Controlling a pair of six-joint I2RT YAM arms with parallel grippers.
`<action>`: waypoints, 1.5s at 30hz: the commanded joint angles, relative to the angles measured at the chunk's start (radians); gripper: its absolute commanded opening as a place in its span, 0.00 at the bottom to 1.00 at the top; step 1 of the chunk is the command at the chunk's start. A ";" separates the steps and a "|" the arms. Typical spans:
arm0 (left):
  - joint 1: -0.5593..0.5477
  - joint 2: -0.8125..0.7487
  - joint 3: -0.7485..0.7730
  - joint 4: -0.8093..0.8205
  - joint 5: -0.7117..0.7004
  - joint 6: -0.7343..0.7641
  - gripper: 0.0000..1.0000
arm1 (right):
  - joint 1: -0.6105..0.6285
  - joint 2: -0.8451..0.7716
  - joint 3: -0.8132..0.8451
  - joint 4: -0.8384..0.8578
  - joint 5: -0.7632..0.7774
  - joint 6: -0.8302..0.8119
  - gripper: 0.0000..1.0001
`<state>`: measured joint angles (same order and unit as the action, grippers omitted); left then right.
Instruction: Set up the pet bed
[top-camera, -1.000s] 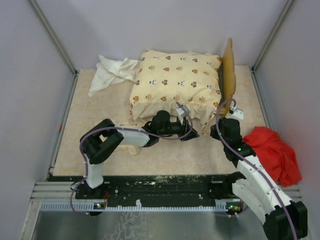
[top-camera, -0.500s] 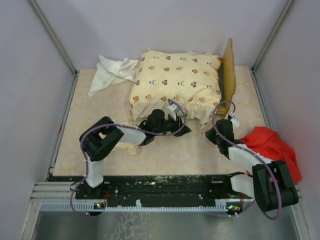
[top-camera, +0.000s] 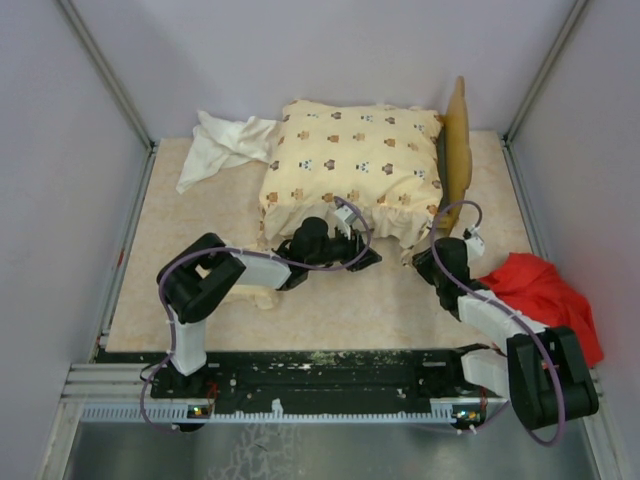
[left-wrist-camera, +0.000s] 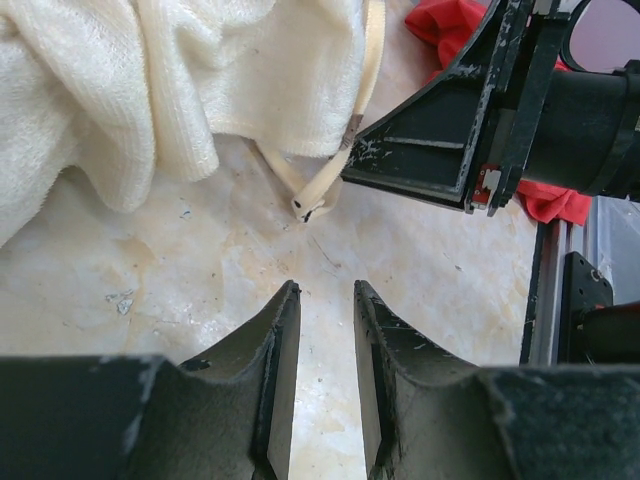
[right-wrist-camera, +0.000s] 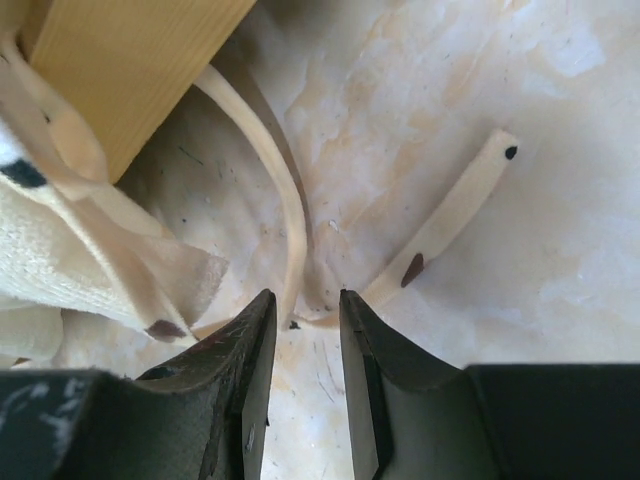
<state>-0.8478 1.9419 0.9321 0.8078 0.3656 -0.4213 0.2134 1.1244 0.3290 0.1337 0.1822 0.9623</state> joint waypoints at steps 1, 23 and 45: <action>0.005 -0.029 -0.003 0.027 0.002 -0.006 0.34 | -0.002 -0.021 0.034 0.033 0.057 0.034 0.33; 0.004 -0.045 -0.019 0.041 -0.004 -0.033 0.32 | 0.011 0.216 0.036 0.248 0.000 0.168 0.32; -0.082 0.013 0.130 0.016 0.193 0.112 0.47 | 0.009 -0.379 0.041 -0.244 -0.090 -0.202 0.00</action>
<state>-0.9096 1.9263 0.9913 0.8097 0.4774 -0.3950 0.2203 0.7605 0.3340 -0.0158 0.1944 0.8249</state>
